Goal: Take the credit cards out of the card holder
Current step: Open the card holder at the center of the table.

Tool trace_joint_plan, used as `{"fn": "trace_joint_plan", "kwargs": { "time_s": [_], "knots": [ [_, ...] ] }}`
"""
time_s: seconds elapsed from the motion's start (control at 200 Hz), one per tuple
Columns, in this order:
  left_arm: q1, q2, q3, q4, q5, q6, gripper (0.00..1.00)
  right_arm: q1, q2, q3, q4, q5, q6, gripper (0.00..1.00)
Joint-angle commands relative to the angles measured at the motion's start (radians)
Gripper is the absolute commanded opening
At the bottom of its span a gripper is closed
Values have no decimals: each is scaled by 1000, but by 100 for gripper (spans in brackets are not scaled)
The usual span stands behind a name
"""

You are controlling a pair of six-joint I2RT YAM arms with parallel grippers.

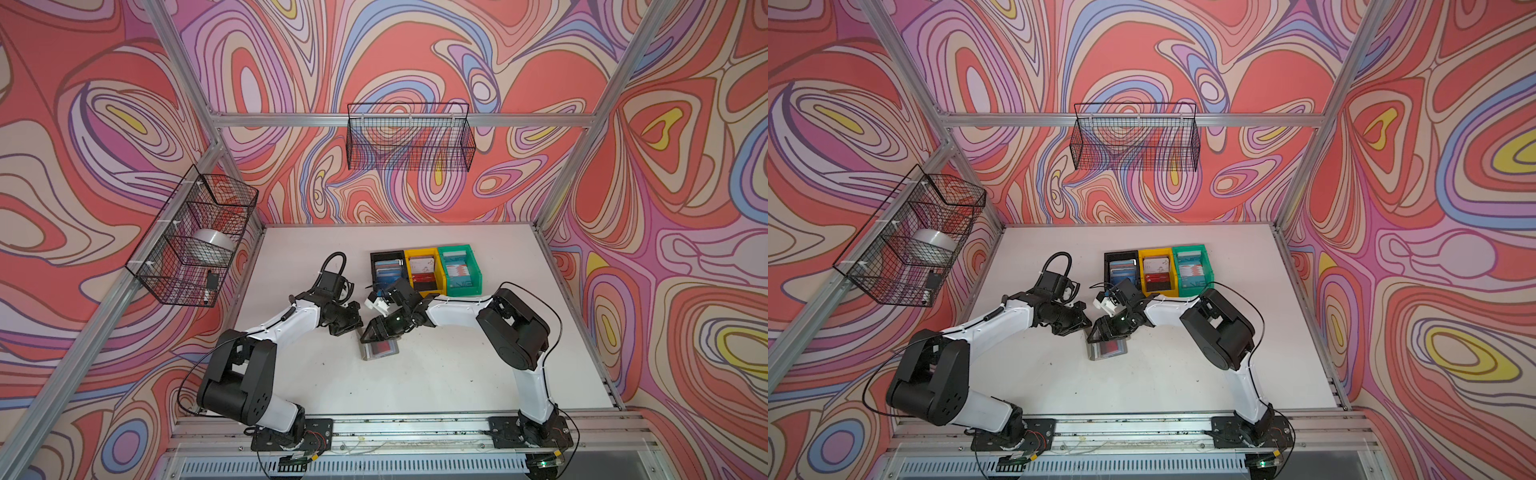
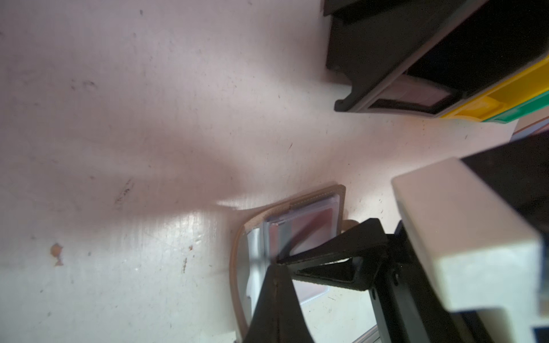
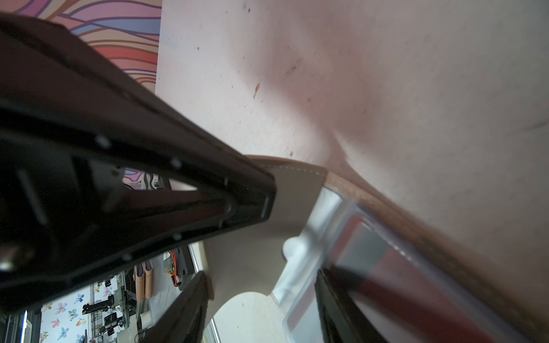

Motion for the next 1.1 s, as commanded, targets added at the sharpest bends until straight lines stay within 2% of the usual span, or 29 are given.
{"fn": "trace_joint_plan", "kwargs": {
  "time_s": [0.0,0.666,0.761,1.097],
  "knots": [
    [8,16,-30,-21,-18,17,0,4,11,-49,-60,46,9,61],
    [21,-38,-157,58,10,-2,0,-24,-6,-168,158,-59,149,65],
    [20,-69,-183,75,23,-14,0,-39,-22,-192,209,-73,184,65],
    [19,-211,-210,122,90,-91,0,-51,-33,-171,171,-68,170,63]
  ]
}}
